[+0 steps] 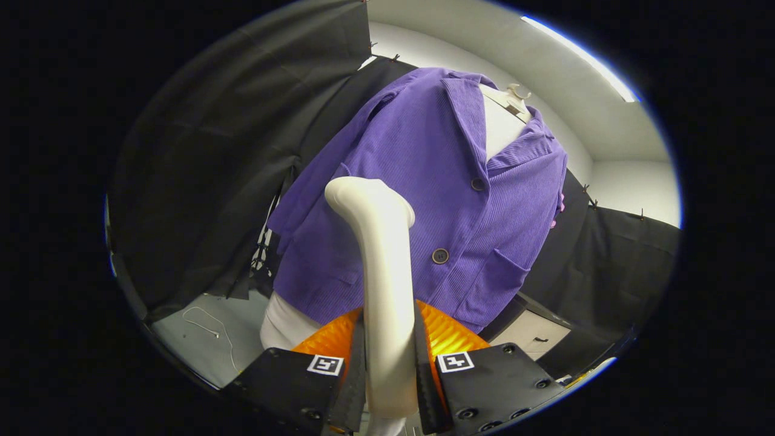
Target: Iron the clothes twice with a garment steamer, once on the left side and once on the right side.
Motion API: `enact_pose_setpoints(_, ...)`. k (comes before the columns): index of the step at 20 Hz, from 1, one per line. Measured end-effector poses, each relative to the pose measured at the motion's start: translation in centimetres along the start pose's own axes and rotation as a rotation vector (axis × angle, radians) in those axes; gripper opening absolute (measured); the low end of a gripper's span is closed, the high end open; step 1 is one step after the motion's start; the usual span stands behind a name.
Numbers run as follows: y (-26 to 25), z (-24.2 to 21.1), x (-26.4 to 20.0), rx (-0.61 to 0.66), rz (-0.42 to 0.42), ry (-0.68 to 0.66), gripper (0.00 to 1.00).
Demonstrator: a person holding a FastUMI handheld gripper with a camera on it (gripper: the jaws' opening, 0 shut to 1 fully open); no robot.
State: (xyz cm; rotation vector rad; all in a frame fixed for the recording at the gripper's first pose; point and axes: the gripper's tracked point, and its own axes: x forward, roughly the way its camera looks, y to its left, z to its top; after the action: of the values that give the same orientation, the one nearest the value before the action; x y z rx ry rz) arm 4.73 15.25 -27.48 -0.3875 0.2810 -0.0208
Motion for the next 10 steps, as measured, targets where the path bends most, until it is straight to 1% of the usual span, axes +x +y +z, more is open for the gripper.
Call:
enact_pose_setpoints(3,-1.3,1.4,-1.4,0.013,-0.001,-0.026,0.43)
enact_pose_setpoints(7,-4.6,4.3,-4.7,0.072,-0.013,-0.087,0.43)
enact_pose_setpoints(10,-7.0,6.7,-6.6,0.126,0.003,-0.132,0.43)
